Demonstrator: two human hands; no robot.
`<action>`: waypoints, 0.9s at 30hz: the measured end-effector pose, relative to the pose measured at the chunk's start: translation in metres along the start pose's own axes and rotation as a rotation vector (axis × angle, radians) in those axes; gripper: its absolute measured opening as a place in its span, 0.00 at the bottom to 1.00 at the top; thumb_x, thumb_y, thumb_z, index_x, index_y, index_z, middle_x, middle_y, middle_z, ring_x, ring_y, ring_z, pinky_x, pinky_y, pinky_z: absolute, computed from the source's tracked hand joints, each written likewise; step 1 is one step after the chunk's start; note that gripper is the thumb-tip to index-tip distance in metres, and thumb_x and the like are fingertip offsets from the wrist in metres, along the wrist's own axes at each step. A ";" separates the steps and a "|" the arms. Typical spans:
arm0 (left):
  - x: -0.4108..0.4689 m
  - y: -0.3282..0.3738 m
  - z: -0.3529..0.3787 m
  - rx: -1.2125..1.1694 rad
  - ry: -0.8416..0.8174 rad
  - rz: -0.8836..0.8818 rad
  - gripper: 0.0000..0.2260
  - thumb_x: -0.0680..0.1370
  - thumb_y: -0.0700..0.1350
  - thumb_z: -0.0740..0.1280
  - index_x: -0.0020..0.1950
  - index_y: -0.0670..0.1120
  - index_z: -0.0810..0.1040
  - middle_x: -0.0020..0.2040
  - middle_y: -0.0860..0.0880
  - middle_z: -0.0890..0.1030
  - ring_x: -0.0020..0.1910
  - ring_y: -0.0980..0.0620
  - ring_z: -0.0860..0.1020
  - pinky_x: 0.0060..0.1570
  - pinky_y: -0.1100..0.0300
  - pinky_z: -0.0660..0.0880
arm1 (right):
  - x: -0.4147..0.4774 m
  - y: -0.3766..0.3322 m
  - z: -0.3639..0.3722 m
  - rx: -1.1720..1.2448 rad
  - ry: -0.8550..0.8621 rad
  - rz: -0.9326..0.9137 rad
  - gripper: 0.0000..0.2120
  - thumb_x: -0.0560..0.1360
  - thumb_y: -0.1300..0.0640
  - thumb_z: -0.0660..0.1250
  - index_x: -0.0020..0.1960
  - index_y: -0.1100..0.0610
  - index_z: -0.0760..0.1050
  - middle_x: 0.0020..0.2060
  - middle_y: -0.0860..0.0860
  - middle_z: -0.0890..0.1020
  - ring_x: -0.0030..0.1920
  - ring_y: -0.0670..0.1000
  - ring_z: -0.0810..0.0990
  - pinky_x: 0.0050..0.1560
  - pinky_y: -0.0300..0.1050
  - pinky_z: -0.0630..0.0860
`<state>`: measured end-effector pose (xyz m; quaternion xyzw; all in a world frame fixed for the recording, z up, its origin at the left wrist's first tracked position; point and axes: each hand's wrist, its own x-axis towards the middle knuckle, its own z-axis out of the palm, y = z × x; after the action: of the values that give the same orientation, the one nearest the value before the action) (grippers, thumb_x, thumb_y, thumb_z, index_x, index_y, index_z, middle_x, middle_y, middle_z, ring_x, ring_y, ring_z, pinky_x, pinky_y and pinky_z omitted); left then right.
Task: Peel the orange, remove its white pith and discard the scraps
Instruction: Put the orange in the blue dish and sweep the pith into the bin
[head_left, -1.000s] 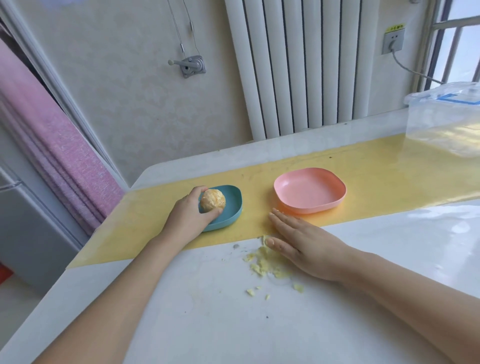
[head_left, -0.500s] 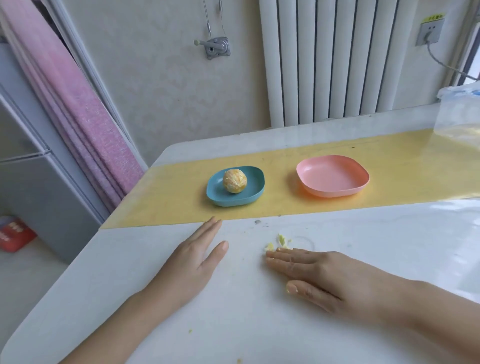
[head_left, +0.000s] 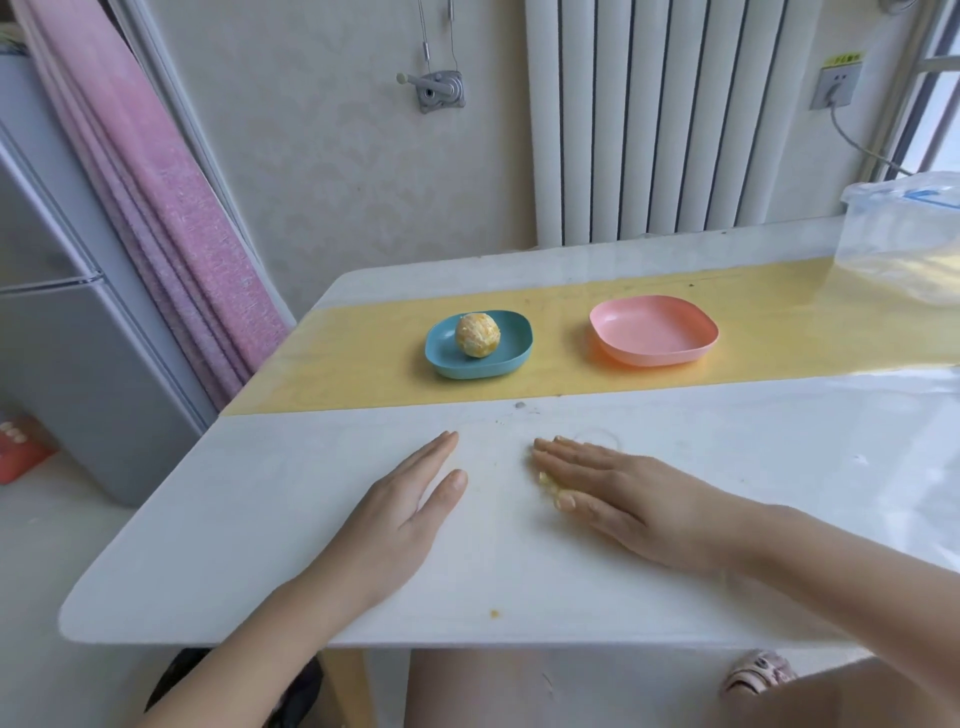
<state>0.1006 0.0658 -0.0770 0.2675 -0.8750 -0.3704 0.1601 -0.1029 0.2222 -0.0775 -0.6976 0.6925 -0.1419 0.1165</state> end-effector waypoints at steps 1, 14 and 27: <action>-0.003 0.001 -0.001 -0.006 0.005 0.000 0.29 0.74 0.62 0.55 0.75 0.55 0.61 0.74 0.63 0.60 0.71 0.69 0.57 0.70 0.69 0.53 | -0.008 -0.009 -0.001 0.042 -0.023 -0.039 0.29 0.79 0.39 0.44 0.77 0.48 0.54 0.76 0.39 0.50 0.74 0.35 0.47 0.73 0.33 0.47; -0.015 0.000 0.002 0.048 0.121 -0.078 0.24 0.81 0.54 0.54 0.77 0.51 0.57 0.77 0.58 0.55 0.74 0.65 0.52 0.67 0.72 0.46 | 0.012 0.021 -0.009 -0.058 -0.021 0.353 0.33 0.79 0.40 0.44 0.78 0.54 0.43 0.77 0.48 0.43 0.75 0.42 0.41 0.70 0.33 0.37; 0.008 0.027 0.010 0.082 -0.175 -0.039 0.26 0.82 0.57 0.52 0.78 0.52 0.53 0.77 0.59 0.53 0.75 0.63 0.51 0.68 0.69 0.46 | -0.030 0.013 -0.015 0.073 0.166 0.409 0.33 0.76 0.39 0.45 0.77 0.52 0.52 0.76 0.43 0.48 0.76 0.40 0.45 0.71 0.33 0.41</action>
<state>0.0800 0.0825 -0.0633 0.2574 -0.8946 -0.3595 0.0648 -0.1208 0.2522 -0.0689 -0.5238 0.8213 -0.1974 0.1106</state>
